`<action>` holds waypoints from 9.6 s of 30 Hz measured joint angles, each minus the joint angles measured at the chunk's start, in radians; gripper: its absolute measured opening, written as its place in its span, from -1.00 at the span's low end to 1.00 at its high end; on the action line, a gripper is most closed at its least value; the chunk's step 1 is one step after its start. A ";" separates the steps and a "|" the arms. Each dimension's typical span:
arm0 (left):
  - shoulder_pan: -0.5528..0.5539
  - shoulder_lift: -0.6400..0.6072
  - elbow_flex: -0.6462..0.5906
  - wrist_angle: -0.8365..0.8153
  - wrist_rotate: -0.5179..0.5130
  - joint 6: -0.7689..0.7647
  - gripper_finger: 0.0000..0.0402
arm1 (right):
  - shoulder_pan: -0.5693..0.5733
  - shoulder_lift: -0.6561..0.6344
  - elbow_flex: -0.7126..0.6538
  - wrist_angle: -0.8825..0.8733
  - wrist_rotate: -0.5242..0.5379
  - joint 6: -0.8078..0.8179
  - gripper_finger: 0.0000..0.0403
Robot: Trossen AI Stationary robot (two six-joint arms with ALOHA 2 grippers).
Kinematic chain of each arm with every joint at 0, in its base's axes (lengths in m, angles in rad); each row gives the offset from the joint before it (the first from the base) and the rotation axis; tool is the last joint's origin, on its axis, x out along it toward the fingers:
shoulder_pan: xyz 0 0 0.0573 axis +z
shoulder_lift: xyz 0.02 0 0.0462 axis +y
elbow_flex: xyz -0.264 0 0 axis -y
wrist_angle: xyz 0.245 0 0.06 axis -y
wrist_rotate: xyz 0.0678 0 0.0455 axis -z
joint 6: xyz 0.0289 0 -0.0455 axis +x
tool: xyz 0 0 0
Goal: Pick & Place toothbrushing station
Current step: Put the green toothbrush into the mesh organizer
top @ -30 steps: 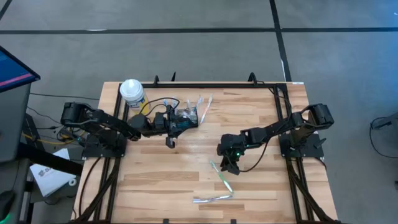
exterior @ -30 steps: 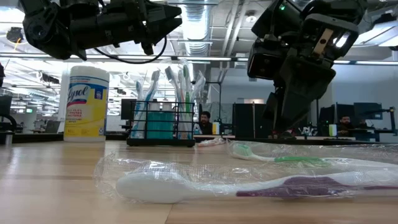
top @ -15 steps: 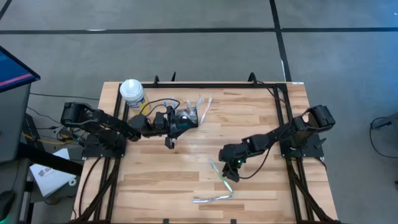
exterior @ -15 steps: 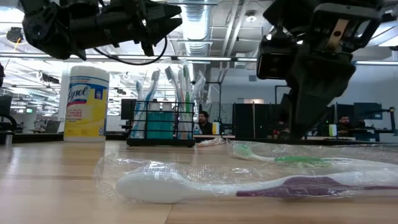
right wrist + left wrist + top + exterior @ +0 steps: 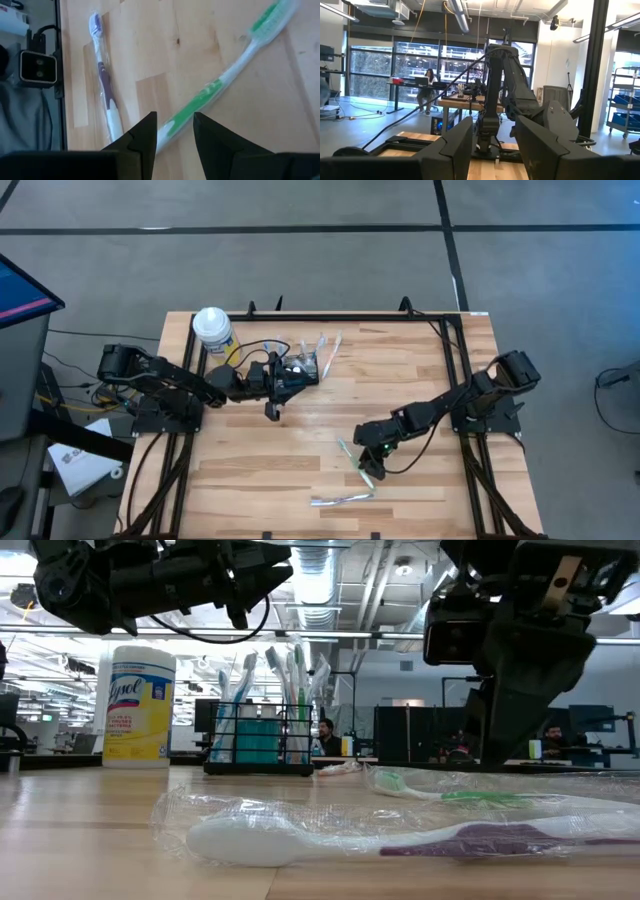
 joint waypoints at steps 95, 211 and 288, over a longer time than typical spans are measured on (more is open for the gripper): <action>0.000 0.000 -0.001 -0.030 0.001 0.000 -0.28 | -0.155 -0.295 0.060 0.043 0.235 -0.627 -1.00; -0.110 -0.410 0.134 -0.825 -0.305 -0.041 -0.97 | -0.266 -0.301 0.061 0.212 0.227 -0.761 -0.37; -0.016 -0.512 0.133 -1.358 -0.708 -0.208 -0.97 | -0.269 -0.244 0.061 0.237 0.227 -0.761 -0.37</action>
